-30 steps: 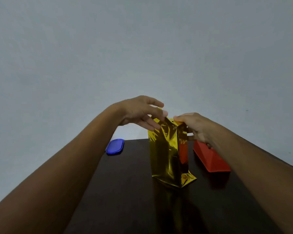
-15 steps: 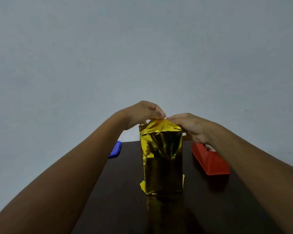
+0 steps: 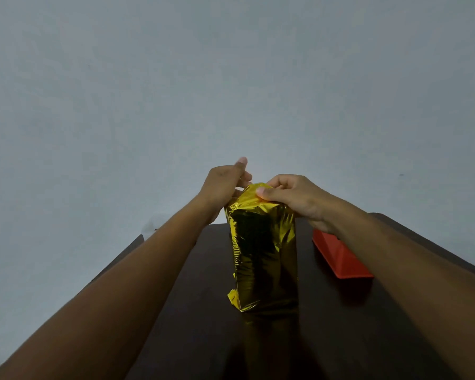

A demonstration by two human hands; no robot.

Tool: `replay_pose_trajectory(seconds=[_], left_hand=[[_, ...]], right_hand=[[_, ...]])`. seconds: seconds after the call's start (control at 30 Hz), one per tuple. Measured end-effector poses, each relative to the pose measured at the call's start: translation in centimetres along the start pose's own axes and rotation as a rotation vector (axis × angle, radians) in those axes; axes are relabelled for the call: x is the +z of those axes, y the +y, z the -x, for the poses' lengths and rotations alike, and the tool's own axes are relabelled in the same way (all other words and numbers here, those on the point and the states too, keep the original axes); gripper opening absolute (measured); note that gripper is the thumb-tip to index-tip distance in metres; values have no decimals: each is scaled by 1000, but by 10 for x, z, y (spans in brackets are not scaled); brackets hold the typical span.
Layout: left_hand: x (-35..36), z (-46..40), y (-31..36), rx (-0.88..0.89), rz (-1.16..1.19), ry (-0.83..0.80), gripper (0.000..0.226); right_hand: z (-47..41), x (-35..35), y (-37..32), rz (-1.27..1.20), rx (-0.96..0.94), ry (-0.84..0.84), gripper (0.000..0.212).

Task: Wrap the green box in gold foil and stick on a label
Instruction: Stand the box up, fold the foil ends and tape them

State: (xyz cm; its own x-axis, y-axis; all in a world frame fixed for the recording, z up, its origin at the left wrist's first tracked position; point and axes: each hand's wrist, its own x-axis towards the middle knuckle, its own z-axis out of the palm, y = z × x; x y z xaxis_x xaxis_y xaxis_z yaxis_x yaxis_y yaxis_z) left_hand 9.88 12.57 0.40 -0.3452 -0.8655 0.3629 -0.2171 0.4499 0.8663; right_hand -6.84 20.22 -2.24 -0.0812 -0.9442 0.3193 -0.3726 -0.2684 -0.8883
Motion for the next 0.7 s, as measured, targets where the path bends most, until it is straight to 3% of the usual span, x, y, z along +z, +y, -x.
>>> replay_pose_trajectory(seconds=[0.07, 0.17, 0.27, 0.37, 0.57, 0.7], left_hand=[[-6, 6, 3, -5, -8, -11, 62], [-18, 12, -2, 71, -34, -139, 61], [-26, 16, -9, 103, -86, -258, 64], [-28, 13, -12, 77, -37, -249, 55], [-16, 11, -6, -6, 30, -215, 29], [-3, 11, -7, 98, 6, -81, 28]], right_hand=[[-1, 1, -1, -28, -25, 26, 21], [-3, 1, -3, -73, -32, 44, 20], [-6, 3, -4, -71, -17, 77, 38], [-7, 6, -4, -18, -7, 137, 45], [-3, 3, -8, -90, -8, 134, 29], [-6, 7, -5, -138, -23, 231, 28]])
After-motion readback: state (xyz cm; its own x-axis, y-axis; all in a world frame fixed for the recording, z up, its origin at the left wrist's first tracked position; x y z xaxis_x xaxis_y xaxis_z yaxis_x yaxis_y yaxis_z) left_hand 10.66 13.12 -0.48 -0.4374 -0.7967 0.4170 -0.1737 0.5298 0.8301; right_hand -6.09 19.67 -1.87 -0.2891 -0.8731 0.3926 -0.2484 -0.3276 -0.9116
